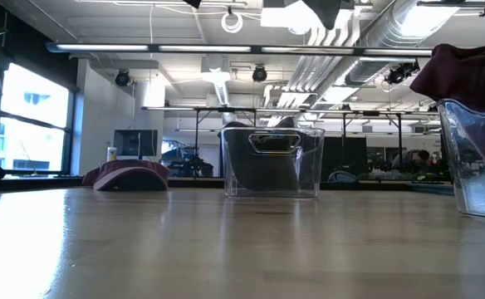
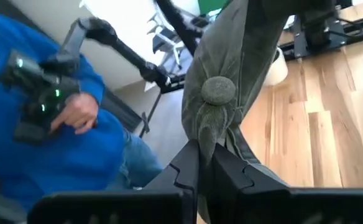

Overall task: Pick & Place hat
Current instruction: Put the black cap into the top transparent bin

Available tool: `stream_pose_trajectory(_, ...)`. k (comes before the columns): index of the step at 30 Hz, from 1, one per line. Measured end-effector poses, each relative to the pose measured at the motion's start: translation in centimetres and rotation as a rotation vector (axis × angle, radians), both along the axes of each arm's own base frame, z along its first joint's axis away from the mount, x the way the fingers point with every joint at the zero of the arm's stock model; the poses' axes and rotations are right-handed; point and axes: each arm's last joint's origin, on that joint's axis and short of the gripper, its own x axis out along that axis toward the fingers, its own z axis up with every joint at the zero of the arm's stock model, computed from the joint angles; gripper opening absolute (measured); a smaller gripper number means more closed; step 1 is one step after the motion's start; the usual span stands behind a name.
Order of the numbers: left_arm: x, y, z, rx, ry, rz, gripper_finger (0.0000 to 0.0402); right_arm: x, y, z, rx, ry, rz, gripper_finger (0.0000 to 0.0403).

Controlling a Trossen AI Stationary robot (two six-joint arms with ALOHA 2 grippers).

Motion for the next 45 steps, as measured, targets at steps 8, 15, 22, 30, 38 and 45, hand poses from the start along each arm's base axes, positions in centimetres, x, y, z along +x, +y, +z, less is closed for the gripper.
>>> stream_pose_trajectory(8,-0.1,0.4,0.0,-0.030,0.049,0.008,0.0002,0.2,-0.9,1.6,0.039,-0.135,-0.053,0.0099)
stream_pose_trajectory(15,-0.1,0.4,0.0,-0.049,0.084,0.031,0.0001,-0.7,-2.7,0.7,-0.019,-0.068,-0.110,0.0233)
stream_pose_trajectory(22,-0.1,0.5,0.1,-0.065,0.113,0.043,0.0001,-0.5,-3.4,-1.4,-0.116,0.038,-0.084,0.0301)
stream_pose_trajectory(30,0.0,0.5,0.1,-0.095,0.162,0.064,0.0001,1.2,-2.8,-6.1,-0.296,0.000,0.065,0.0299)
stream_pose_trajectory(38,0.1,0.6,0.0,-0.115,0.199,0.119,0.0001,2.9,-1.3,-8.5,-0.197,-0.191,0.175,0.0279)
stream_pose_trajectory(45,0.1,0.6,0.0,-0.116,0.203,0.126,0.0001,3.0,0.4,-7.9,-0.033,-0.203,0.322,0.0151)
